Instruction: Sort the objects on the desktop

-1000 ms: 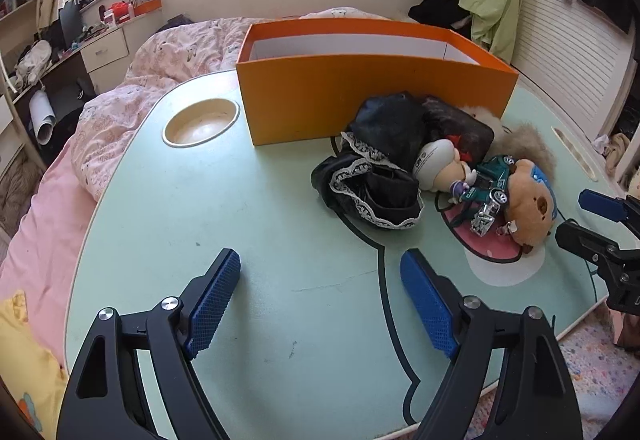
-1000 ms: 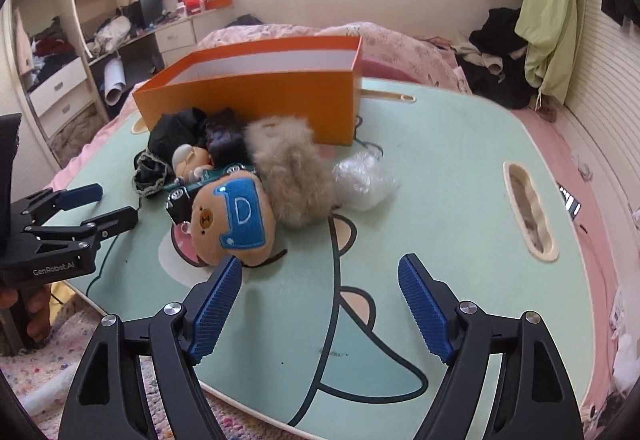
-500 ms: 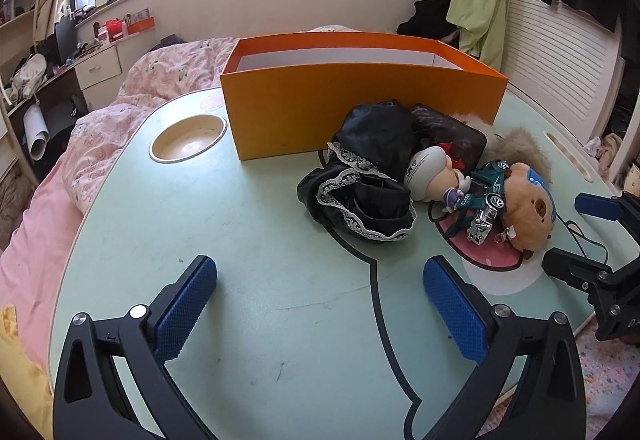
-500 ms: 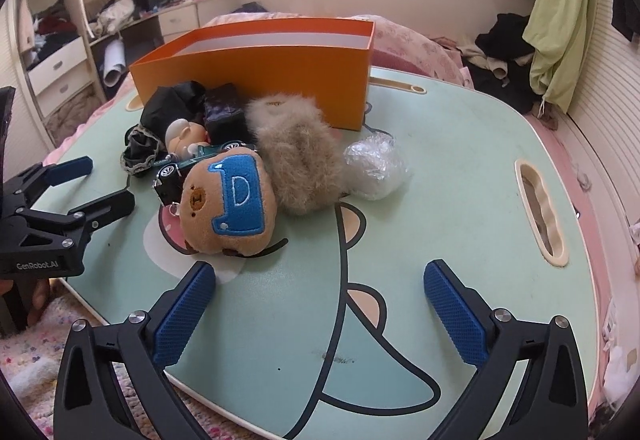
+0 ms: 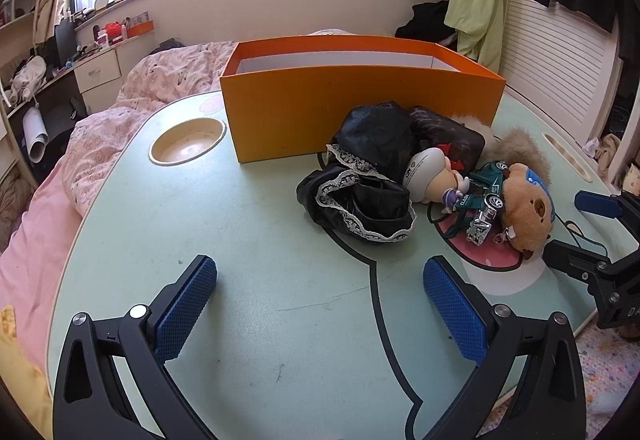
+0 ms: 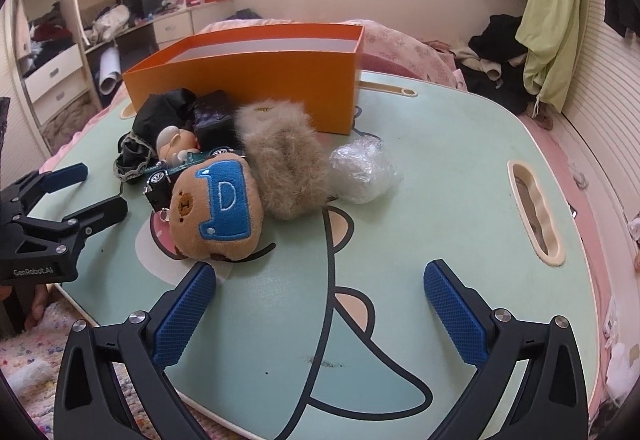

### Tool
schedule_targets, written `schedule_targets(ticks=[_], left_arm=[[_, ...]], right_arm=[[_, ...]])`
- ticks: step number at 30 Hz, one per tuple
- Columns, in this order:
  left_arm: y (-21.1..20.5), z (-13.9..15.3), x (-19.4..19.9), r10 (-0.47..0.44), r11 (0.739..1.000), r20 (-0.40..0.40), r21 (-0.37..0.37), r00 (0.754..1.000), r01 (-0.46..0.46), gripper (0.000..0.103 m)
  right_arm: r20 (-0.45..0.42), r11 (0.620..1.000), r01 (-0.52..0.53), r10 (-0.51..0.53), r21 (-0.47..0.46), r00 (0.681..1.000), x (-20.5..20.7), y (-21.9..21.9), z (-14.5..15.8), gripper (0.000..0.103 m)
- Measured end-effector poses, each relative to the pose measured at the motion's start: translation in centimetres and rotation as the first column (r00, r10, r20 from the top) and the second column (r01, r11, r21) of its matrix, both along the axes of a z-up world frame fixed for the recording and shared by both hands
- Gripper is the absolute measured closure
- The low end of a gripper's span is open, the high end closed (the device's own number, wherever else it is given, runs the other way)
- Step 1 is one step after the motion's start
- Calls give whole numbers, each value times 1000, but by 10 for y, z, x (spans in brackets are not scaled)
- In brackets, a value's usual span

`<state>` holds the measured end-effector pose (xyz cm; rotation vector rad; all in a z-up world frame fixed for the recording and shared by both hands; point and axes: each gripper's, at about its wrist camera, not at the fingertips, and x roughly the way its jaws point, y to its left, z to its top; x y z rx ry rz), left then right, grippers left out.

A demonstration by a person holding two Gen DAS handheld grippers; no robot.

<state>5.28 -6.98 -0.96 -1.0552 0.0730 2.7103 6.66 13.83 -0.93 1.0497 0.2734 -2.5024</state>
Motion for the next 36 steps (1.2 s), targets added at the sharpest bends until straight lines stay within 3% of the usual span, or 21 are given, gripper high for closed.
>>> schedule_targets(ticks=[10, 14, 19, 21, 28, 32, 34, 36], left_arm=[[0, 0, 0, -2, 1000, 1, 1, 1000, 2, 0], [0, 0, 0, -3, 1000, 1, 2, 1000, 3, 0], [1, 0, 1, -4, 1000, 1, 2, 1000, 4, 0], [1, 0, 1, -5, 1000, 1, 2, 1000, 5, 0], [1, 0, 1, -6, 1000, 1, 2, 1000, 6, 0], [2, 0, 1, -7, 1000, 0, 1, 1000, 7, 0], [2, 0, 1, -7, 1000, -2, 0, 1000, 7, 0], [2, 0, 0, -7, 1000, 0, 3, 1000, 7, 0]], right_arm=[[-2, 996, 51, -51, -67, 999, -4, 17, 4, 0], [16, 983, 83, -82, -164, 997, -6, 34, 9, 1], [112, 926, 196, -168, -322, 979, -29, 63, 20, 17], [121, 926, 218, -189, -309, 975, -37, 60, 26, 22], [151, 930, 253, -219, -267, 964, -65, 30, 36, 25], [178, 944, 274, -242, -183, 954, -76, 19, 26, 44], [156, 952, 272, -251, -136, 955, -73, 16, 24, 51], [117, 960, 268, -257, -85, 959, -67, 13, 22, 66]])
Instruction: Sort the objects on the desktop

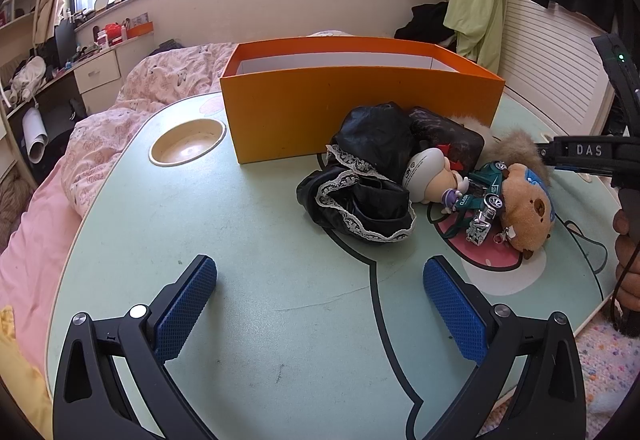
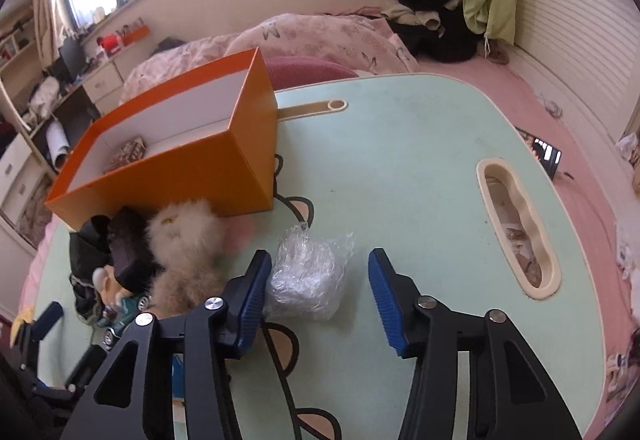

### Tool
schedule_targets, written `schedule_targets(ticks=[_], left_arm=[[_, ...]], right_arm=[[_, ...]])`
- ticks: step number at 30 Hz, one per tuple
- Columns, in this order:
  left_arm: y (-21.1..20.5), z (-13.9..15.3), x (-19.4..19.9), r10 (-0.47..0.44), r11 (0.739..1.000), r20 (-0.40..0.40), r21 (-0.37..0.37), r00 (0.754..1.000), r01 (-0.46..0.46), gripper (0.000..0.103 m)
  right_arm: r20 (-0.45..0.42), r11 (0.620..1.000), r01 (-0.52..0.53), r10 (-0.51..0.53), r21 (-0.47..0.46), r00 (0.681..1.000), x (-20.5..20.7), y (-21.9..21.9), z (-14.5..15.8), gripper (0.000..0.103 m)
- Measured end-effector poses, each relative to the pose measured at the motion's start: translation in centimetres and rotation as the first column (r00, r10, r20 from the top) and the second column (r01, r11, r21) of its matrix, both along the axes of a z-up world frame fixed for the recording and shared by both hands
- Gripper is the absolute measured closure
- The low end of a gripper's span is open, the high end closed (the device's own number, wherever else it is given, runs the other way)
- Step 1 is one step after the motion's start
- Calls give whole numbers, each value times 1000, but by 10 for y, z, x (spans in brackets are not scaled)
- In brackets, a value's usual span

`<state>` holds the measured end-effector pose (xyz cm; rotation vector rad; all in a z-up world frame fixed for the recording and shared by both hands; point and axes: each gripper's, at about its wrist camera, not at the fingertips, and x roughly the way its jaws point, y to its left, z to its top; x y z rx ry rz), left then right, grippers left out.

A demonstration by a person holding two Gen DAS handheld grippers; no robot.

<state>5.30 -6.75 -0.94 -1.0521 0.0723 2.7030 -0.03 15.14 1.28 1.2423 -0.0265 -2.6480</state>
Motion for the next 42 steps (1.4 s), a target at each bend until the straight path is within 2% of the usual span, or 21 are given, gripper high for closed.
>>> schedule_targets(ticks=[2, 5, 10, 18, 23, 27, 31, 33, 34, 35, 37, 40, 42], left_arm=[[1, 0, 0, -1, 1000, -1, -1, 1000, 1, 0], [1, 0, -1, -2, 1000, 0, 0, 1000, 2, 0], [1, 1, -1, -4, 1000, 2, 0, 1000, 4, 0], [5, 9, -12, -30, 1000, 58, -6, 998, 31, 0], [5, 26, -29, -2, 1000, 8, 13, 1000, 2, 0], [3, 31, -46, -8, 999, 13, 44, 1000, 7, 0], [8, 29, -53, -77, 994, 34, 79, 996, 74, 2], [13, 25, -53, -116, 990, 49, 81, 992, 112, 10], [15, 24, -52, -133, 987, 53, 95, 990, 128, 21], [15, 22, -52, -142, 984, 61, 113, 988, 135, 38], [13, 17, -52, -142, 983, 89, 134, 986, 129, 54], [7, 19, -45, -137, 981, 76, 148, 988, 124, 62], [-1, 22, -39, -126, 982, 66, 151, 990, 114, 62]], right_arm=[[-18, 1000, -1, 1, 22, 1000, 6, 1, -2, 71], [-39, 1000, 0, 1, 14, 999, 14, 8, -4, 72], [-68, 998, -13, 9, -59, 998, 33, 27, -1, 72], [-164, 997, -68, 61, -41, 985, 61, 26, 8, 72], [-141, 996, -71, 63, -54, 988, 57, 25, 5, 71], [-118, 995, -60, 50, -79, 992, 53, 29, 2, 71], [-108, 995, -62, 53, -81, 993, 52, 28, 1, 71], [-113, 995, -65, 56, -79, 992, 53, 27, 1, 71], [-116, 995, -65, 56, -78, 992, 54, 27, 2, 71], [-118, 995, -65, 56, -77, 991, 55, 27, 2, 71], [-117, 995, -64, 55, -78, 992, 55, 27, 2, 71], [-111, 995, -62, 52, -82, 992, 55, 28, 2, 71], [-114, 995, -61, 51, -82, 992, 55, 28, 3, 71]])
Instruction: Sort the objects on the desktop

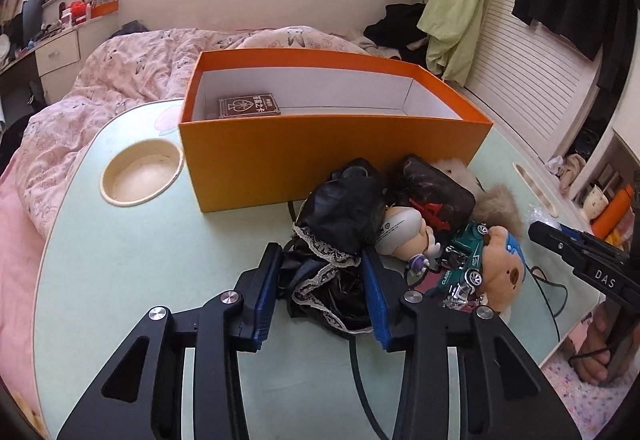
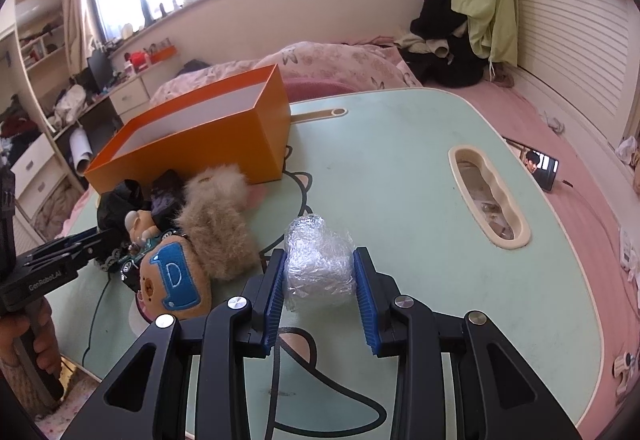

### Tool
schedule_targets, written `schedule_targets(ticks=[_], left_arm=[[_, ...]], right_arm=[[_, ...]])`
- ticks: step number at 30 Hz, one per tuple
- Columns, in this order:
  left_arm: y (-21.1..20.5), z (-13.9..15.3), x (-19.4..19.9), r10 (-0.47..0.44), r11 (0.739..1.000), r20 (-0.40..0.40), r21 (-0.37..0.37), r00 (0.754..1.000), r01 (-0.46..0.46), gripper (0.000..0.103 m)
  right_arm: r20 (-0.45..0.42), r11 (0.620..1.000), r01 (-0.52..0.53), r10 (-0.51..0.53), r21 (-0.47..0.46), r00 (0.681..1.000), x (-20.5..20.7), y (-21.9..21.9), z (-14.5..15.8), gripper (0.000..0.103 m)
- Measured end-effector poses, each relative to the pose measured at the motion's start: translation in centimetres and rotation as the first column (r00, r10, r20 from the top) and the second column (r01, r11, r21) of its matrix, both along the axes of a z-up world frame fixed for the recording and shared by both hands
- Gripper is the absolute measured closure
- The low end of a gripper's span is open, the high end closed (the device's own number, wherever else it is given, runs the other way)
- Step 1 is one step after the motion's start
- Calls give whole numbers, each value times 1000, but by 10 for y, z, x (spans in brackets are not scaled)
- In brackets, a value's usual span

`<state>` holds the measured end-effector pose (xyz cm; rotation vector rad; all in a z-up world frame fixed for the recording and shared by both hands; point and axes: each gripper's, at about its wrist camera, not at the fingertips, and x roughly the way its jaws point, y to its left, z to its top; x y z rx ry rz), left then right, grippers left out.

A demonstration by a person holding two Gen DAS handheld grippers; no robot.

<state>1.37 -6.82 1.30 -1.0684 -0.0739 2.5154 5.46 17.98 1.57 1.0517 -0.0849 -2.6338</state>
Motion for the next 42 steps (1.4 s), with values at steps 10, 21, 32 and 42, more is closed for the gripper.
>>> schedule_targets(ticks=[10, 21, 32, 42], left_arm=[[-27, 45, 18, 26, 997, -88, 79, 996, -19, 62], [1, 99, -40, -11, 994, -167, 108, 986, 29, 62], [-1, 69, -25, -68, 994, -40, 83, 997, 71, 33], [3, 3, 1, -42, 994, 59, -96, 997, 47, 39]], right_arm=[[-61, 999, -23, 25, 31, 998, 3, -11, 17, 71], [-137, 987, -161, 158, -12, 978, -51, -55, 90, 71], [-95, 987, -143, 136, -70, 986, -66, -39, 101, 71], [-69, 981, -175, 170, -77, 983, -38, -22, 74, 71]])
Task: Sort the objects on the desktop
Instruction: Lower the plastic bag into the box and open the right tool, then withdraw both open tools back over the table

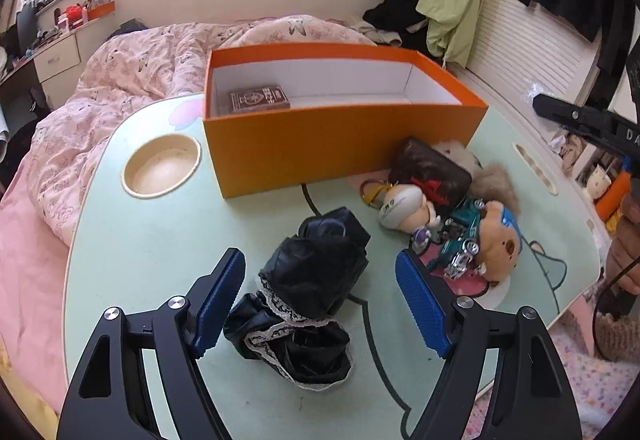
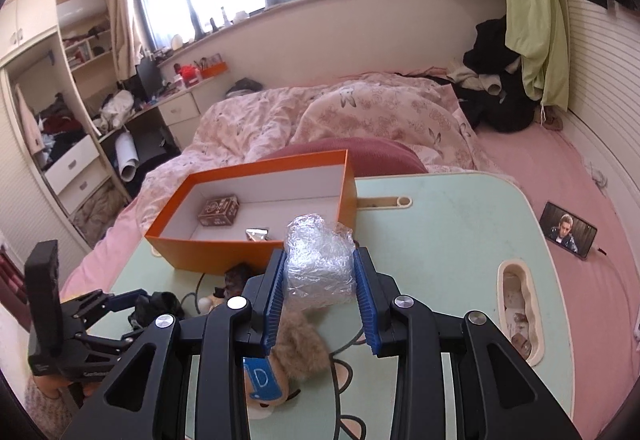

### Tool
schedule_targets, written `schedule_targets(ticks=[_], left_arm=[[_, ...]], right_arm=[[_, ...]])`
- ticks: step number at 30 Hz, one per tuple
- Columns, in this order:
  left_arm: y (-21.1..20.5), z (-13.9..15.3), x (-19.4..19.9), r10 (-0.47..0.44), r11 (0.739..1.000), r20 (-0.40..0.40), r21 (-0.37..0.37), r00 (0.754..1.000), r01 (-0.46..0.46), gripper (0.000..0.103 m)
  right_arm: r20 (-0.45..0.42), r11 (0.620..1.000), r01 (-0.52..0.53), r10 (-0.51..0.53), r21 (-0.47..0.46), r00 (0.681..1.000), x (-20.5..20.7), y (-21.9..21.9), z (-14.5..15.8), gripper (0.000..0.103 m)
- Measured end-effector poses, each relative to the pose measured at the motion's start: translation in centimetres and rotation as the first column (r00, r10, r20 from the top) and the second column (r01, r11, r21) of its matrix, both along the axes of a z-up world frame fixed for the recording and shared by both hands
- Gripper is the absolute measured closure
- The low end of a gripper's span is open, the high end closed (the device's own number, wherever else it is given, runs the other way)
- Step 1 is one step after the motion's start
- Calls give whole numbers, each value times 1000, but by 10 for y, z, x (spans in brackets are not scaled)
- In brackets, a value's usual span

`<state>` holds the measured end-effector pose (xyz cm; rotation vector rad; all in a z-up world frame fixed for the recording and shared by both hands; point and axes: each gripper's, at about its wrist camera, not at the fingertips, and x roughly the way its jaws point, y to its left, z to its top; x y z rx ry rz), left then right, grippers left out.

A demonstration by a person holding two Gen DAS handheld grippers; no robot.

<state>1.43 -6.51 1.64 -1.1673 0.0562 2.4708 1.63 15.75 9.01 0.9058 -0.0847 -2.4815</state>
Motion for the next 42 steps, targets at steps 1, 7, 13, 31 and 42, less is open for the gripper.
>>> schedule_targets(ticks=[1, 7, 13, 31, 42], left_arm=[[2, -4, -2, -1, 1000, 3, -23, 1000, 1, 63], [1, 12, -10, 16, 999, -14, 44, 1000, -15, 67], [7, 86, -23, 2, 993, -166, 113, 986, 17, 67], [17, 71, -102, 120, 968, -54, 227, 991, -104, 37], [14, 44, -12, 71, 989, -25, 133, 997, -67, 33]], right_arm=[[0, 1000, 4, -4, -2, 1000, 1, 2, -1, 71], [-17, 1000, 10, -10, -8, 1000, -1, 2, 7, 71], [-53, 999, -24, 25, 24, 998, -11, -19, 19, 71], [-23, 998, -27, 28, 64, 999, -73, -63, 17, 43], [-62, 996, -5, 11, 94, 998, 14, -26, -7, 28]])
